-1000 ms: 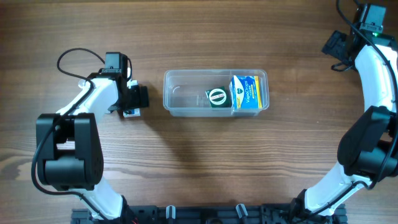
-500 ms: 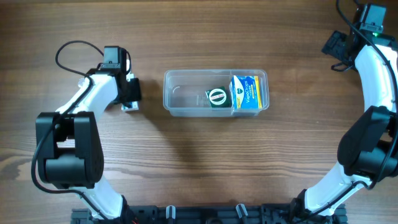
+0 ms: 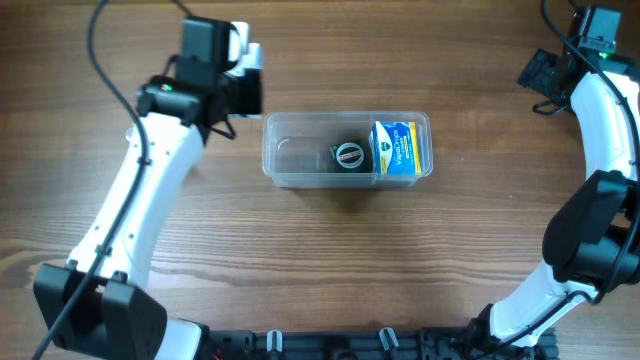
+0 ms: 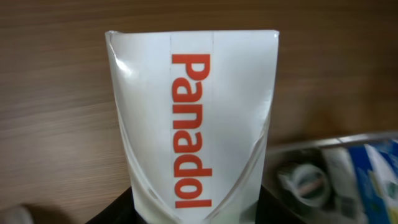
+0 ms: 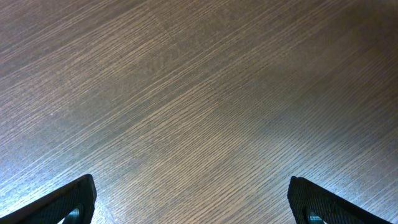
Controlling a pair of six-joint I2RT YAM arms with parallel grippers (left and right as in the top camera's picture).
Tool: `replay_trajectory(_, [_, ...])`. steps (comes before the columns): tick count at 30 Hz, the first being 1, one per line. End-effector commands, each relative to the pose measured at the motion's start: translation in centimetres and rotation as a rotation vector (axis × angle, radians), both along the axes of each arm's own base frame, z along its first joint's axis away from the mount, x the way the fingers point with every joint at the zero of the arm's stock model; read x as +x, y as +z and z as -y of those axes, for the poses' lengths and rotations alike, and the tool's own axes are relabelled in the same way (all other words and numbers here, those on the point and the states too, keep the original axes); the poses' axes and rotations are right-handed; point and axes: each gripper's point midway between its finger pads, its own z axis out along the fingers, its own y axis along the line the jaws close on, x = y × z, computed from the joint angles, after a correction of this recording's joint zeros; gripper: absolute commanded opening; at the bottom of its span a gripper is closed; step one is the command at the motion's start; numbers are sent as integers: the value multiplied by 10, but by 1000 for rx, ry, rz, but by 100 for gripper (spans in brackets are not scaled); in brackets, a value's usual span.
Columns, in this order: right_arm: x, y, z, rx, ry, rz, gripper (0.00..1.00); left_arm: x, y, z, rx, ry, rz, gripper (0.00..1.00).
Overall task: Pack container
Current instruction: 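Carry the Panadol box with the left gripper into the container, then release the Panadol box and move the left gripper to the spray bottle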
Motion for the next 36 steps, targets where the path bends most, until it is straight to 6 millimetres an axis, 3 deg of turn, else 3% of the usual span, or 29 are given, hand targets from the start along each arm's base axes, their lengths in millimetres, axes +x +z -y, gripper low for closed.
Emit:
replay_trajectory(1, [-2,-8,1,6,4,-17,100,-19,8,51,-33,-115,-2,48])
replay_trajectory(5, [-2,-8,1,6,4,-17,100,-50,-10,83,-60,-115,-119,52])
replay_trajectory(12, [-2,-8,1,6,4,-18,100,-64,-20,78,-92,8,-216,55])
replay_trajectory(15, [-2,-8,1,6,4,-17,100,-60,-21,67,-43,45,-192,62])
replay_trajectory(17, [-2,-8,1,6,4,-17,100,-59,-21,66,-36,46,-188,81])
replay_trajectory(18, [-2,-8,1,6,4,-18,100,-56,-20,64,-26,56,-173,83])
replay_trajectory(19, [-2,-8,1,6,4,-18,100,-50,-17,62,-17,69,-145,91])
replay_trajectory(20, [-2,-8,1,6,4,-17,100,-41,-11,63,-30,78,-101,100])
replay_trajectory(23, [-2,-8,1,6,4,-17,100,-10,24,59,-112,109,55,100])
replay_trajectory(26, [-2,-8,1,6,4,-17,100,0,65,8,-117,207,142,100])
replay_trajectory(30, [-2,-8,1,6,4,-17,100,-31,92,-97,-93,441,141,100])
replay_trajectory(31, [-2,-8,1,6,4,-17,100,-45,90,-125,-59,491,112,100])
replay_trajectory(32, [-2,-8,1,6,4,-18,100,-54,84,-140,-21,501,75,100])
replay_trajectory(36, [-2,-8,1,6,4,-18,100,-86,46,-170,77,542,-137,100])
